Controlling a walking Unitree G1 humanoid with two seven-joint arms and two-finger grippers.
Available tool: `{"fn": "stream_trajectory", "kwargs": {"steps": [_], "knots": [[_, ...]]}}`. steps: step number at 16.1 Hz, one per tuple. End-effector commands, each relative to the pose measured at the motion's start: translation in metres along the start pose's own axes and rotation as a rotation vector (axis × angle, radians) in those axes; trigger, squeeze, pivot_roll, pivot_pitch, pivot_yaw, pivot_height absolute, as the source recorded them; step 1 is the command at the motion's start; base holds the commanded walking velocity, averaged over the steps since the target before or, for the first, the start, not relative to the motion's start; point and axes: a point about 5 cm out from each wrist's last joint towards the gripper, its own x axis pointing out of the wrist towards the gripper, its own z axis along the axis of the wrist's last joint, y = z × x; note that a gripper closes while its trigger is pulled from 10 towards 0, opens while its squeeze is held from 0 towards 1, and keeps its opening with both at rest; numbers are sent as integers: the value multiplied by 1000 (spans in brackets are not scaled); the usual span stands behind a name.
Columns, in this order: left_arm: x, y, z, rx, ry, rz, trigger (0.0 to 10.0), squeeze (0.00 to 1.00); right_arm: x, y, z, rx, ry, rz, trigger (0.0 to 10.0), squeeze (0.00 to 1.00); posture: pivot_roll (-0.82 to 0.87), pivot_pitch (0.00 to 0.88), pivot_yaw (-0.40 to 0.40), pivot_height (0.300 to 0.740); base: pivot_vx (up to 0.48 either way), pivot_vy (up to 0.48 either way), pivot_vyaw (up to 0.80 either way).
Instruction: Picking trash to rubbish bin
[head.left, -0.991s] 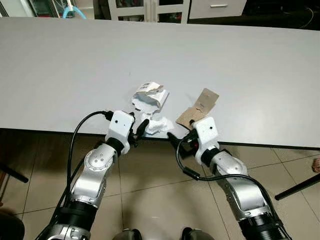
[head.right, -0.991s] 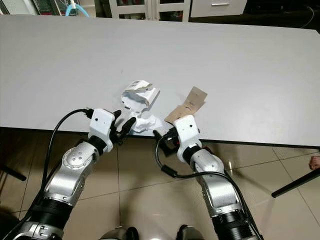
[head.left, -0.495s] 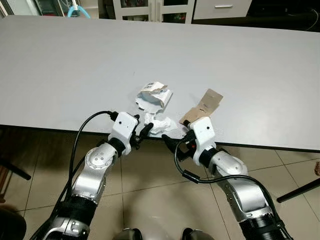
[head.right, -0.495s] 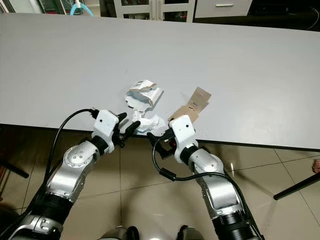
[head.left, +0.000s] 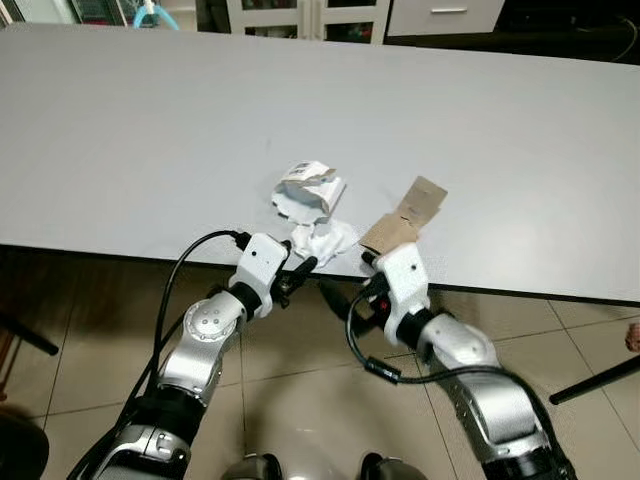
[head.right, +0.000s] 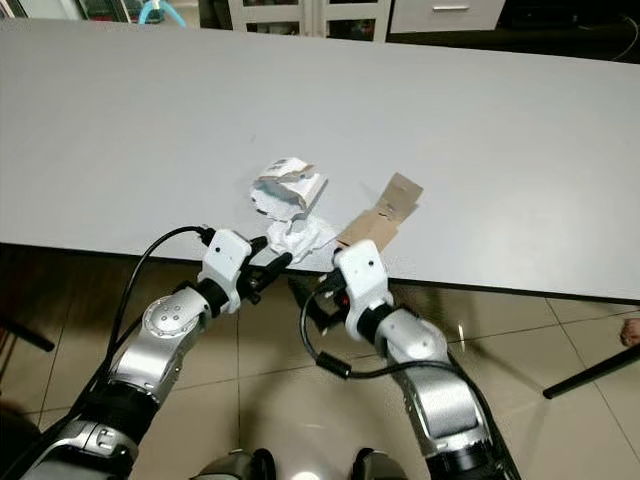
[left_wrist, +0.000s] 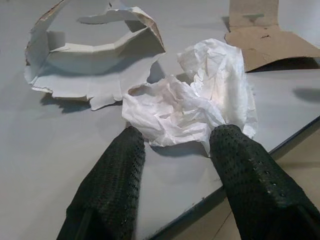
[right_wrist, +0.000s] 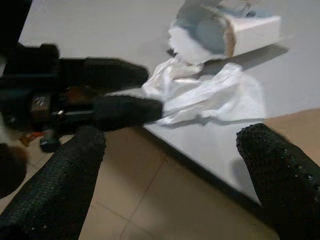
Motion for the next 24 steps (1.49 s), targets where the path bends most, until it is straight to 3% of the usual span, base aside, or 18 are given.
{"fn": "stream_trajectory", "kwargs": {"steps": [1, 4, 9, 10, 11, 12, 24], "knots": [[2, -6, -8, 0, 40, -29, 10000, 0, -2, 3, 3, 10, -7, 12, 10000, 0, -74, 202, -4, 740, 0, 0, 0], [11, -12, -12, 15, 63, 5, 10000, 0, -5, 8, 2, 25, -3, 14, 10000, 0, -82, 207, -4, 740, 0, 0, 0], [30, -15, 0, -10, 26, 69, 10000, 0, -4, 11, 3, 31, -2, 16, 10000, 0, -91, 202, -4, 740, 0, 0, 0], [30, -15, 1, -10, 25, 71, 8980, 0, -4, 10, 4, 31, -2, 15, 10000, 0, -92, 202, -4, 740, 0, 0, 0], [31, -15, 1, -4, 27, 78, 1098, 0, -5, 10, 4, 31, -2, 14, 10000, 0, -92, 202, -4, 740, 0, 0, 0], [32, -14, 1, 1, 29, 80, 0, 0, -5, 9, 4, 31, -2, 13, 10000, 0, -94, 199, -3, 740, 0, 0, 0], [33, -19, 10, 10, -42, 60, 0, 0, 0, 6, 5, 31, -7, 7, 10000, 0, -81, 183, 3, 740, 0, 0, 0]]}}
